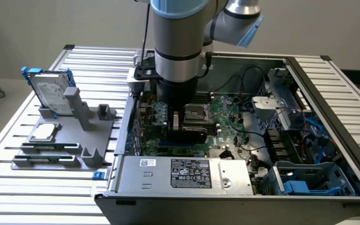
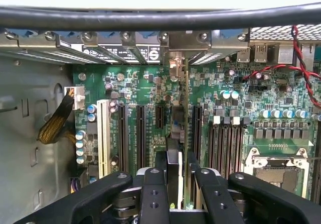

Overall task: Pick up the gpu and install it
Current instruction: 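Insert the gpu into the slot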

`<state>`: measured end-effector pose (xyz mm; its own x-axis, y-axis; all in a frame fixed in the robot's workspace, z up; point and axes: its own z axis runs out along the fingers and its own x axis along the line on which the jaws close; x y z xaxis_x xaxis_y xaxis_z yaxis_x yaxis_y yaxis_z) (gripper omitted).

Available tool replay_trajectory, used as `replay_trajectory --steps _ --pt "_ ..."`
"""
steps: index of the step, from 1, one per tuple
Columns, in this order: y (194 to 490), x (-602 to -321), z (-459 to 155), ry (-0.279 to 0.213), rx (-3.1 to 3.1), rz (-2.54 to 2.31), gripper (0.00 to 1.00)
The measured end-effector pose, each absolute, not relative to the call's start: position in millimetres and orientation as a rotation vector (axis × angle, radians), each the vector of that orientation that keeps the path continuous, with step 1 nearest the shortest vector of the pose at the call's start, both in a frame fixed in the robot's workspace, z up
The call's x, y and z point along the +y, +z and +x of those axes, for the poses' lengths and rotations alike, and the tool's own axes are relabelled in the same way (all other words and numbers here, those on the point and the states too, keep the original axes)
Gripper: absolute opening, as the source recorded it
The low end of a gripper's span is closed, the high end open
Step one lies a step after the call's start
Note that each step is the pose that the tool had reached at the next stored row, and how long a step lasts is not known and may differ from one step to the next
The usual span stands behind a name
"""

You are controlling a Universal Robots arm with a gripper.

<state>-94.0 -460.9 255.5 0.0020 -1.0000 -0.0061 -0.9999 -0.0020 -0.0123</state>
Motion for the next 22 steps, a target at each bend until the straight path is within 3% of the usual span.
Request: replay_trajectory --steps 15,19,21,22 --pt "251.8 -460.9 -95.1 -0.007 2.211 -2.214 0.27" --pt "252.5 -460.8 -95.1 -0.007 2.211 -2.214 0.40" --pt "255.4 -460.8 -95.0 -0.005 2.211 -2.214 0.40" --pt "258.0 -460.8 -95.1 -0.003 2.212 -2.215 0.47"
